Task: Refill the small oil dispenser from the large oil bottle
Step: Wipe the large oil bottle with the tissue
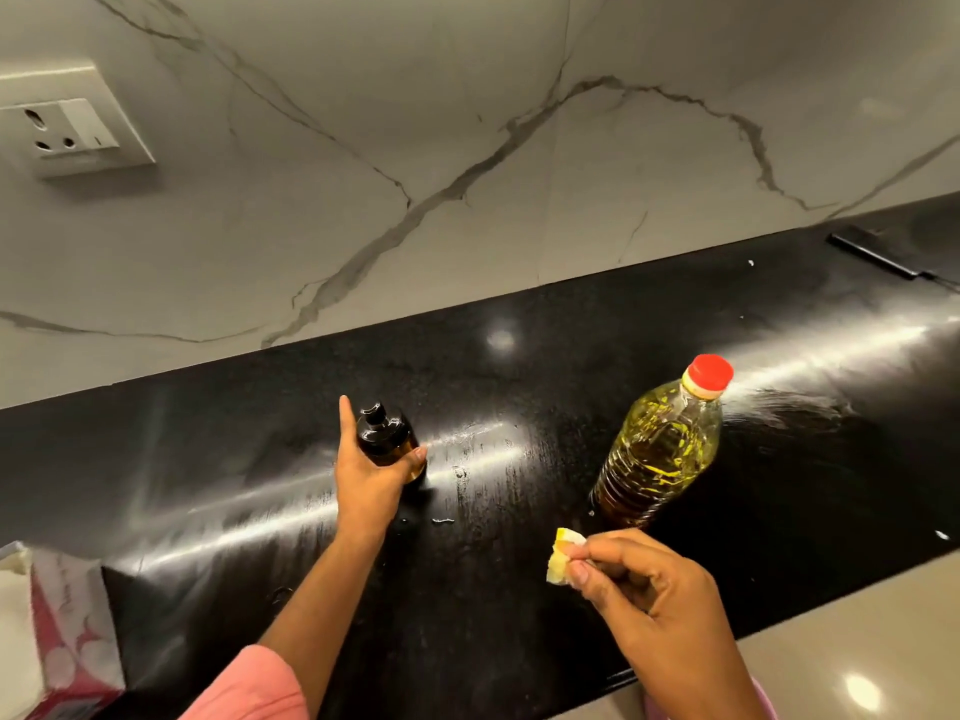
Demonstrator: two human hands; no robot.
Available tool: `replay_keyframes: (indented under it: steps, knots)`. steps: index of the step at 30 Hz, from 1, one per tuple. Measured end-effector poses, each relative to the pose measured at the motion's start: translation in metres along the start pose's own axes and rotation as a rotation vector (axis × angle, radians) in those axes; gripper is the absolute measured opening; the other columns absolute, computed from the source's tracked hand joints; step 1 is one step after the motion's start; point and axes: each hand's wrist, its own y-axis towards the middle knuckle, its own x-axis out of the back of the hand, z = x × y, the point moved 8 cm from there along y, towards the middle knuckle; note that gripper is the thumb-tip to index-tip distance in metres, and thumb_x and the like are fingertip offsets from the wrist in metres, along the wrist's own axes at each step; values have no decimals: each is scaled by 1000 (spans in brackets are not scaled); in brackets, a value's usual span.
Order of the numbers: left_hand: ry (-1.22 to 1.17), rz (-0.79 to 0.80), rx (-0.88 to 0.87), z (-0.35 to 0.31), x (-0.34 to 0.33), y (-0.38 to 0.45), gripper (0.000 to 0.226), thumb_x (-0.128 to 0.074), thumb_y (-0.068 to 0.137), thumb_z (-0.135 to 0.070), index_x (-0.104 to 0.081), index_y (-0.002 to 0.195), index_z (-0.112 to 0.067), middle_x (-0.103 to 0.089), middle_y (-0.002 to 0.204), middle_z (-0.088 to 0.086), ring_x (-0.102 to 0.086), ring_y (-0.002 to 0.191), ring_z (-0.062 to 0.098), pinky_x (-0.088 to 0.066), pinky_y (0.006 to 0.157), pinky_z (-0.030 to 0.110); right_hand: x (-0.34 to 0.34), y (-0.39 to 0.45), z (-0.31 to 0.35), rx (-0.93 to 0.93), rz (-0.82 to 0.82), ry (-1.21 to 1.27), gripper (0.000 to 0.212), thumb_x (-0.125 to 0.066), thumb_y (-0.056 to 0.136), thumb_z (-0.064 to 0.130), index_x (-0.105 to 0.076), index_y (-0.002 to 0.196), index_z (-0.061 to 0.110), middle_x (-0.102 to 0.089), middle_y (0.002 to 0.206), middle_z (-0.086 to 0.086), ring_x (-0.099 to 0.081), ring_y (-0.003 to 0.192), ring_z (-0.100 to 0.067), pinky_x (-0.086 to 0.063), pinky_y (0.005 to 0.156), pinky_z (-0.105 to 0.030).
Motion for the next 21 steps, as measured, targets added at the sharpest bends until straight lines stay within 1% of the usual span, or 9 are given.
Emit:
replay_keyframes:
  steps: [4,8,10,12,14,16,18,19,21]
  knots:
    - [47,2,-33,1,2,6,130,-94,67,-10,-10,156,-54,-52,151,-4,-51,137,18,-35,119,50,-4,-2,-4,-40,24,19,40,-80,82,1,-82,91,40,-77,96,9,-75,88,-14,-63,73,-30]
    - [71,-6,-72,-3,1,4,132,-93,67,-6,-8,158,-49,-56,145,-5,-53,134,15,-38,117,41,-6,-2,-2,-56,3,29,35,-82,81,5,-83,91,38,-78,97,6,-76,88,-17,-63,74,-31]
    - [69,-4,-87,-5,0,3,132,-92,68,-5,-7,159,-48,-55,145,-5,-51,135,15,-36,115,37,-4,-3,1,-55,-12,55,26,-84,78,14,-83,91,37,-78,97,4,-76,86,-18,-63,74,-31]
    - [86,2,-107,-6,0,3,132,-92,69,-7,-5,159,-49,-55,146,-1,-51,135,17,-36,114,37,0,-3,5,-66,-24,83,21,-85,72,27,-83,92,35,-78,98,2,-76,86,-20,-63,75,-33]
    - [100,20,-117,-2,1,5,135,-93,69,-8,-1,158,-50,-55,145,-4,-53,133,18,-38,115,40,7,-2,8,-76,-42,113,24,-87,65,36,-84,89,32,-78,98,0,-76,86,-22,-64,76,-35]
    - [93,34,-128,1,5,5,139,-95,66,-14,3,157,-53,-48,148,-6,-50,137,17,-35,118,45,17,0,10,-83,-61,118,28,-88,60,38,-83,86,29,-78,95,-2,-77,85,-22,-63,76,-35]
    - [111,-16,-131,-1,14,-4,140,-96,63,-21,5,155,-56,-36,160,3,-38,147,19,-30,121,48,28,3,11,-75,-61,86,25,-88,60,37,-82,82,28,-78,91,-3,-77,84,-21,-63,76,-34]
    - [117,-64,-134,-3,21,-14,138,-95,65,-21,3,156,-53,-30,163,6,-32,149,18,-28,121,45,33,6,11,-72,-60,64,23,-88,60,35,-81,81,28,-78,88,-3,-77,83,-21,-63,76,-35]
    - [75,-178,-176,-15,35,-44,127,-90,71,-17,-4,158,-49,-27,164,6,-29,150,14,-28,118,35,46,11,12,-69,-82,46,20,-88,62,38,-79,78,30,-78,82,-3,-76,79,-23,-64,74,-39]
